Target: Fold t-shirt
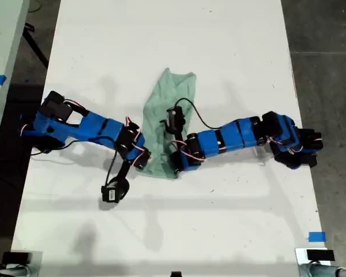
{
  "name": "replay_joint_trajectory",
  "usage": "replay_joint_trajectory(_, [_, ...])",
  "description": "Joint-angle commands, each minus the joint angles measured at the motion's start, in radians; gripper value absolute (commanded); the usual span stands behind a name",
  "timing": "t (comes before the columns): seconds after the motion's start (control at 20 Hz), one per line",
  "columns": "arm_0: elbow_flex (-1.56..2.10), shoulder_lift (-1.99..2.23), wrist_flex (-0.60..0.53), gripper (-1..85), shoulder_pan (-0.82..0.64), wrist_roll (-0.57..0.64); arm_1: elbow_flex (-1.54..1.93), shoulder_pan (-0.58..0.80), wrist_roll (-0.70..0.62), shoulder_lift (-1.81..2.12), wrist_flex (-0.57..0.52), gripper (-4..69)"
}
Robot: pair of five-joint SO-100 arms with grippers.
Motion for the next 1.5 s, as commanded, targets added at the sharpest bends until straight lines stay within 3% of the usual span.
replay_joint_trajectory(0.0, [-0.075, 0.034, 0.034, -0.1, 0.089, -0.037, -0.080, -0.072, 0.025, 0.109, 0.025, -1.0])
replay_joint_trajectory(0.25, [-0.123, 0.083, 0.051, -0.1, 0.199, -0.063, -0.095, -0.147, 0.055, 0.179, 0.000, -1.0])
replay_joint_trajectory(0.5, [-0.124, 0.172, 0.071, -0.1, 0.181, -0.026, -0.095, -0.130, 0.051, 0.235, 0.014, -1.0])
replay_joint_trajectory(1.0, [-0.146, 0.272, 0.183, -0.1, -0.219, 0.225, -0.067, 0.160, -0.137, 0.359, 0.173, -1.0])
replay_joint_trajectory(1.45, [-0.164, 0.219, 0.133, -0.1, -0.520, 0.413, -0.060, 0.426, -0.345, 0.368, 0.270, -1.0])
